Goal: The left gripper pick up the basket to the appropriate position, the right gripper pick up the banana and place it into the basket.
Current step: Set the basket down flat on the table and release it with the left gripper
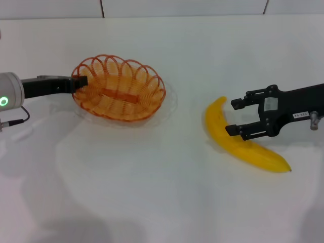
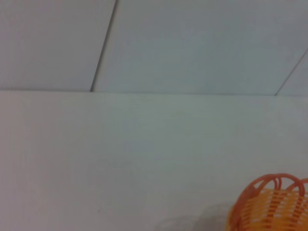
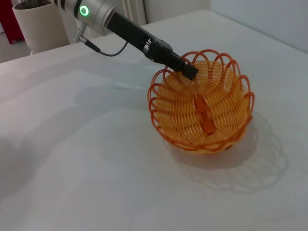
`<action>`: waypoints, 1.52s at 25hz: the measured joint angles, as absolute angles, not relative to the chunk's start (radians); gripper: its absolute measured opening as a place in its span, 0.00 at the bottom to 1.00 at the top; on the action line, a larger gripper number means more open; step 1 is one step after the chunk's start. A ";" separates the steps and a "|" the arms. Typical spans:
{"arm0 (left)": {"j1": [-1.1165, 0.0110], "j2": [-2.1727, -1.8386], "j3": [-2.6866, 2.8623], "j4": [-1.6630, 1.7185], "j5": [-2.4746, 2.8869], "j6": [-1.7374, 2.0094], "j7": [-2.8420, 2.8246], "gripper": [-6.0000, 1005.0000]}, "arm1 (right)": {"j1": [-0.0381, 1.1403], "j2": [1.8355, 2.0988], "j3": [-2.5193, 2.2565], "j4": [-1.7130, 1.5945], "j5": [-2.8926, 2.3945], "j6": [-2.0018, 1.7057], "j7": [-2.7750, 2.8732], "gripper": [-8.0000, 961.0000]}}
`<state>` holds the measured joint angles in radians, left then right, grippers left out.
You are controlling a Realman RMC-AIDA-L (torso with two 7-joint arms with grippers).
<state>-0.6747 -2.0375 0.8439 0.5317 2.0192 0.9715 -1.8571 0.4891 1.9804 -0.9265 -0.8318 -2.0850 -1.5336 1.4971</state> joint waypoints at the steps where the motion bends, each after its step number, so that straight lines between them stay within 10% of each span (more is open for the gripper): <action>1: -0.675 -2.038 0.844 0.531 2.021 0.971 -1.855 0.09 | 0.489 1.980 -0.926 -0.832 -2.086 -1.534 1.497 0.79; 38: -0.687 -2.045 0.845 0.425 1.948 0.918 -1.779 0.13 | 0.489 1.980 -0.926 -0.831 -2.086 -1.534 1.509 0.79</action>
<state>-0.6866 -2.0447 0.8449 0.4247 1.9484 0.9176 -1.7794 0.4894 1.9803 -0.9265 -0.8314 -2.0861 -1.5340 1.5094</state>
